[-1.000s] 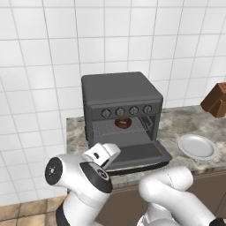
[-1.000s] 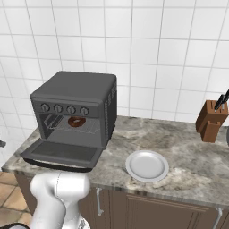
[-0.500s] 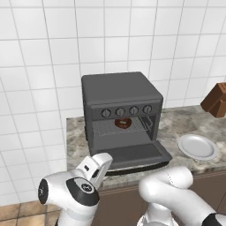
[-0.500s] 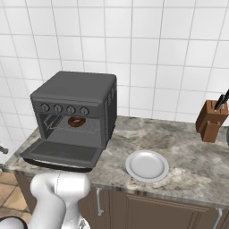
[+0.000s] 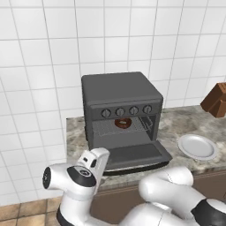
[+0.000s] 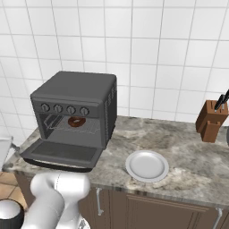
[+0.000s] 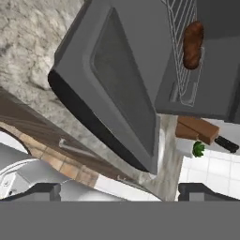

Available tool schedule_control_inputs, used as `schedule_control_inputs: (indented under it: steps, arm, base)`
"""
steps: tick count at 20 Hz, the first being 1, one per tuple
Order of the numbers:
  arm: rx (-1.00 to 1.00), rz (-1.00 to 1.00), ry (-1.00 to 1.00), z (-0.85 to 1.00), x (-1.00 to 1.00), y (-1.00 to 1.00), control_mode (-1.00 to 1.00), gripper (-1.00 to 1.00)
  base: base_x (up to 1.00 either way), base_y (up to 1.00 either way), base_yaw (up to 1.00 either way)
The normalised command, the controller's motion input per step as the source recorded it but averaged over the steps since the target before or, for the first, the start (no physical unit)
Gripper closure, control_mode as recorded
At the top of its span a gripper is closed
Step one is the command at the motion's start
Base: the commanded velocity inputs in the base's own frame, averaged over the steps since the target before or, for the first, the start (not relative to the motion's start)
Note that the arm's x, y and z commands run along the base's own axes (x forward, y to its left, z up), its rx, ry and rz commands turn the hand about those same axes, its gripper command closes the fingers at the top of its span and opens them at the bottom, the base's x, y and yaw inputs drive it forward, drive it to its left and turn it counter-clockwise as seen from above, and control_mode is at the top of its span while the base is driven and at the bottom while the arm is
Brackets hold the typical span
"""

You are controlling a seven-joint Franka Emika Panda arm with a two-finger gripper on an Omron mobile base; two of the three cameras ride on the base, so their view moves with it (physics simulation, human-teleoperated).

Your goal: Pick up the bagel from the plate, place it on the toaster oven rack, close the door, and set the timer.

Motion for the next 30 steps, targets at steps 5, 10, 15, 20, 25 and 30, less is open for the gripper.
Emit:
schedule_control_inputs:
  steps: [5,10,15,20,25,30]
  arm:
    - [-0.09,0.01,0.18,-0.26,0.42,0.0,-1.0,-1.0]
    - [-0.11,0.02,0.11,-0.31,0.33,0.0,-1.0,-1.0]
    - [-0.11,0.01,0.09,-0.27,0.3,0.0,-1.0,-1.0]
    - [-0.11,0.03,0.08,-0.28,0.2,0.0,-1.0,-1.0]
    - [-0.11,0.03,0.06,-0.27,0.07,0.0,-1.0,-1.0]
    - [-0.09,0.03,0.04,-0.12,0.12,0.0,-1.0,-1.0]
  base:
    - [0.0,0.0,0.0]
    - [0.0,0.0,0.0]
    - [0.0,0.0,0.0]
    - [0.0,0.0,0.0]
    - [0.0,0.0,0.0]
    - [0.0,0.0,0.0]
